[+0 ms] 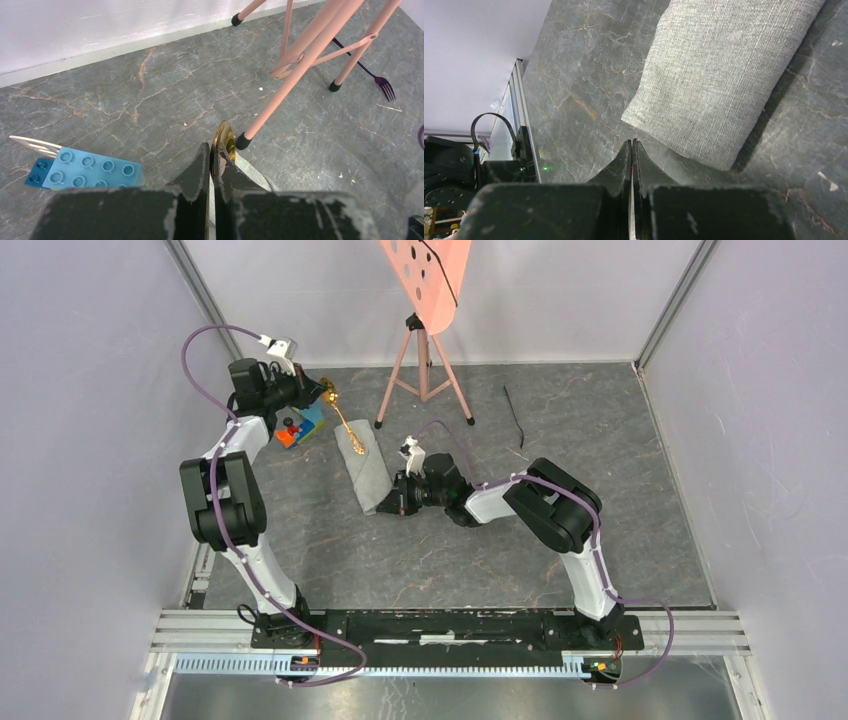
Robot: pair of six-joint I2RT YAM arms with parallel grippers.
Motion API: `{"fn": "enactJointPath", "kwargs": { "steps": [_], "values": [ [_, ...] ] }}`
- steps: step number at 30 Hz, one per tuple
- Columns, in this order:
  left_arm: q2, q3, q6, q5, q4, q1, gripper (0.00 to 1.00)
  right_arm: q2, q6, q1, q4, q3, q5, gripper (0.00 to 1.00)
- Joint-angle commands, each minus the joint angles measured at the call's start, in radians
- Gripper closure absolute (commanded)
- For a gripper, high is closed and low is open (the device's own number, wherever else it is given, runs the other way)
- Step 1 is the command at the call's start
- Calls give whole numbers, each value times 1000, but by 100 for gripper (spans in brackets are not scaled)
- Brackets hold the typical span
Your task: Fold the napkin into a case and place the utensils inside
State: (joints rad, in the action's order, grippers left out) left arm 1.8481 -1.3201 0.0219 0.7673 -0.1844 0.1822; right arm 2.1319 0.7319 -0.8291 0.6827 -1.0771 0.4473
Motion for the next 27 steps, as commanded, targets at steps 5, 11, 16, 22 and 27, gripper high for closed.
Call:
{"fn": "enactJointPath", "kwargs": {
  "steps": [5, 11, 16, 22, 27],
  "values": [
    [102, -104, 65, 50, -58, -2, 98, -99, -3, 28, 67, 39, 5, 100],
    [133, -98, 71, 65, -71, -10, 98, -11, 7, 35, 43, -37, 14, 100],
    [145, -90, 87, 65, -70, -29, 98, 30, 21, 35, 49, -51, 13, 100],
    [141, -82, 110, 70, -45, -48, 98, 39, 11, 35, 45, -37, 1, 100],
    [144, -90, 145, 64, 36, -58, 98, 67, 5, 35, 30, -55, -7, 100]
  ]
}}
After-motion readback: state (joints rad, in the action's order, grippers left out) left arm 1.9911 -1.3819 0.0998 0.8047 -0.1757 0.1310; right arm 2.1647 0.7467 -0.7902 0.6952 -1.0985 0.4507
